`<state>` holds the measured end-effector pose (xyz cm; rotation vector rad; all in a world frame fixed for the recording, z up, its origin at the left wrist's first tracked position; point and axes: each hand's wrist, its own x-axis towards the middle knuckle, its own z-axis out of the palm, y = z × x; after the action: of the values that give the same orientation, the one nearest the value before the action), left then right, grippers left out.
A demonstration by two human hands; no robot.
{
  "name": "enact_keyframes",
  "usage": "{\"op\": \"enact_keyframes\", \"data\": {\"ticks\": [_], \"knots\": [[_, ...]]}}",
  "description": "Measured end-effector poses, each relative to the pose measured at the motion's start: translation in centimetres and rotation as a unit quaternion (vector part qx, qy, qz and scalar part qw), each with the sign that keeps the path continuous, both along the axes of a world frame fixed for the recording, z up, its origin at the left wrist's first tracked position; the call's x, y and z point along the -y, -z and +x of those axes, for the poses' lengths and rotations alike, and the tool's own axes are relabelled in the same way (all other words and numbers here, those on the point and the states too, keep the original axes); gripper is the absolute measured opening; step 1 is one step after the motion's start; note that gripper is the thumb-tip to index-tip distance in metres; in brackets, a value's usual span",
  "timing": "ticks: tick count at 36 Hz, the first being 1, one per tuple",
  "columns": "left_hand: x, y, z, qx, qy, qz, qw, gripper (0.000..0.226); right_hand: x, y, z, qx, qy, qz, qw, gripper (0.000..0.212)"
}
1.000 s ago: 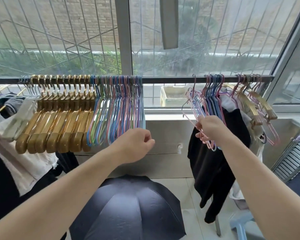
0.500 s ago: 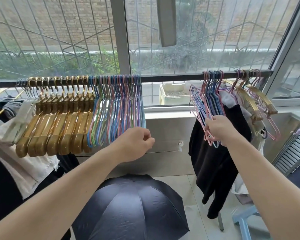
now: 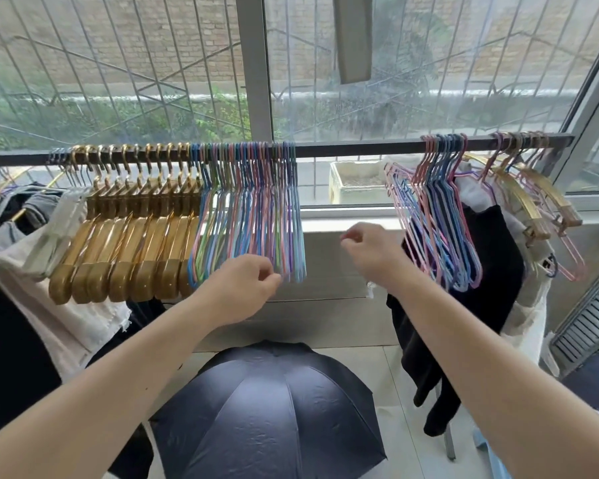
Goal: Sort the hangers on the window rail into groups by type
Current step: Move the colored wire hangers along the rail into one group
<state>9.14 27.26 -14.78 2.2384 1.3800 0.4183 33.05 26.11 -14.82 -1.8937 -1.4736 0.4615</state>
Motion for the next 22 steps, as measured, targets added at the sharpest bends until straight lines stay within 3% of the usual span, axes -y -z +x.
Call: {"op": "enact_keyframes", "data": {"ticks": [6, 10, 15, 18, 22], "knots": [[-0.8, -0.1, -1.4, 0.029, -0.041, 0.008, 0.999, 0.027, -3.4, 1.7, -4.7, -0.079, -0.019, -0.026, 0.996, 0.022], [-1.1, 0.6, -1.8, 0.05, -0.063, 0.014, 0.997, 0.015, -5.1, 2.1, -6.2, -0.104, 0.002, -0.037, 0.994, 0.036], [-1.6, 1.1, -3.0, 0.072, -0.089, -0.01, 0.993, 0.009, -6.1, 2.5, -6.4, -0.122, 0.011, -0.055, 0.991, 0.008], [-1.7, 1.9, -3.9, 0.09, -0.108, -0.028, 0.99, 0.014, -6.5, 2.8, -6.2, -0.133, 0.009, -0.053, 0.99, 0.02], [-1.8, 2.7, -3.9, 0.122, -0.129, -0.061, 0.982, 0.016, -5.8, 2.5, -6.4, -0.117, 0.01, -0.051, 0.992, 0.01]]}}
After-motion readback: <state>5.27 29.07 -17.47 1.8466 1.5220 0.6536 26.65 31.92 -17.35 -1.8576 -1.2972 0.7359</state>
